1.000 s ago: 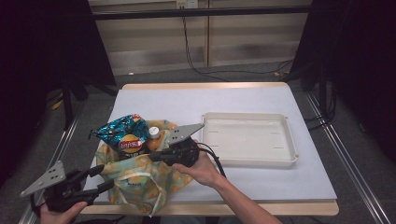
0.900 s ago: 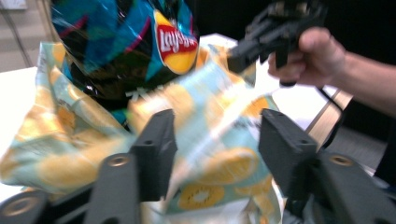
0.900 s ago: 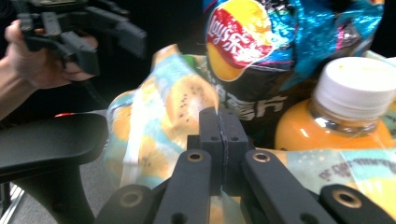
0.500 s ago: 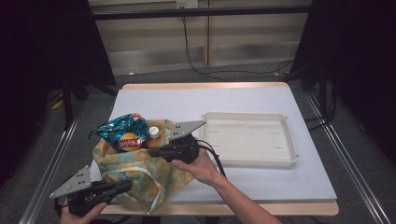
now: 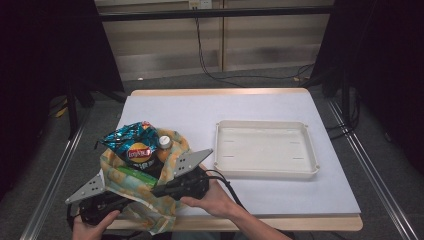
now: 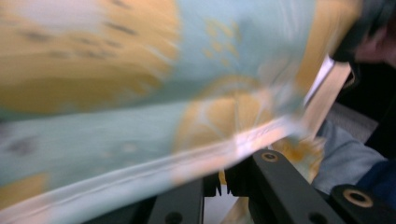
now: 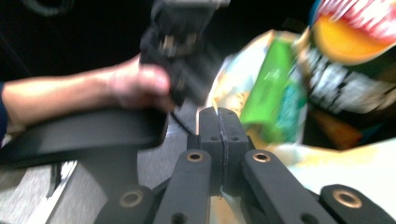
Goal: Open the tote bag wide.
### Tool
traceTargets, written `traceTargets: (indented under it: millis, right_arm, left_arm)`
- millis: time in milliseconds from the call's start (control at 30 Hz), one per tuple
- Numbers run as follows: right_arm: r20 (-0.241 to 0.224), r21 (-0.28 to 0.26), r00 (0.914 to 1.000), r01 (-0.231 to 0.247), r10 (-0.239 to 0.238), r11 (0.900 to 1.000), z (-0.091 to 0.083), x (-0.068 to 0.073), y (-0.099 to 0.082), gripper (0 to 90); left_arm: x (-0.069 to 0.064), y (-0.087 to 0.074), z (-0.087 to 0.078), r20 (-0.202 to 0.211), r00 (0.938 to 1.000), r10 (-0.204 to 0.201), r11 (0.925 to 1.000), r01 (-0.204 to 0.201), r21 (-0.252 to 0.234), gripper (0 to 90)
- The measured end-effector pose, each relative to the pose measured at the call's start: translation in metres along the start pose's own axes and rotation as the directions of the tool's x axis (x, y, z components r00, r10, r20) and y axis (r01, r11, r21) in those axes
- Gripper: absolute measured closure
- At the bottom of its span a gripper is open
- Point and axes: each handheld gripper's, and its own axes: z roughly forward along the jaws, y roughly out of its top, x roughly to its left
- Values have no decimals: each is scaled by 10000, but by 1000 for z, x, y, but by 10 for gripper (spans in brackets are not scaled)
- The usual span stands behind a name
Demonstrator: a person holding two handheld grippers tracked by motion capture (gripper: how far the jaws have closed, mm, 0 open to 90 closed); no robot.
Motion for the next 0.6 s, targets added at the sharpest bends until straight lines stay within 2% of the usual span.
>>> traceTargets:
  millis: [133, 200, 233, 267, 333, 367, 400, 433, 500, 533, 567, 600]
  right_arm:
    - [-35, 327, 9999, -98, 99, 9994, 12, 0, -13, 900]
    - [-28, 421, 9999, -106, 108, 9991, 14, -1, -16, 900]
    - [6, 519, 9998, -208, 207, 9984, 18, -3, -20, 900]
    - [-2, 550, 9998, -202, 202, 9983, 20, -4, -22, 900]
    - [127, 678, 9998, -165, 157, 9976, 22, -5, -24, 900]
    - [232, 811, 9994, -267, 249, 9963, 25, -9, -28, 900]
    - [232, 811, 9994, -267, 249, 9963, 25, -9, -28, 900]
    - [283, 838, 9990, -364, 342, 9958, 27, -12, -31, 900]
    - [400, 910, 9987, -363, 328, 9952, 29, -15, -33, 900]
    - [400, 910, 9987, -363, 328, 9952, 29, -15, -33, 900]
    - [535, 1148, 9981, -380, 320, 9927, 32, -17, -38, 900]
    - [588, 1169, 9977, -416, 349, 9923, 33, -19, -40, 900]
  left_arm:
    - [3, -3, -9, -24, 9999, -110, 9997, 110, -212, 859]
    - [5, -5, -15, -187, 9997, -150, 9995, 145, -288, 856]
    - [5, -7, -21, -423, 9985, -356, 9991, 345, -254, 853]
    - [3, -7, -26, -304, 9989, -354, 9983, 339, -474, 853]
    - [1, -6, -31, -317, 9991, -290, 9979, 271, -584, 853]
    - [-2, -4, -40, -391, 9992, -84, 9972, 55, -747, 842]
    - [-2, -4, -40, -391, 9992, -84, 9972, 55, -747, 837]
    - [0, -1, -46, -364, 9993, -25, 9952, -11, -974, 832]
    - [2, 1, -52, -537, 9984, -147, 9918, 77, -1279, 821]
    - [2, 1, -52, -537, 9984, -147, 9918, 77, -1279, 810]
    - [3, 4, -55, -614, 9980, -160, 9891, 68, -1473, 787]
    - [3, 4, -55, -614, 9980, -160, 9891, 68, -1473, 768]
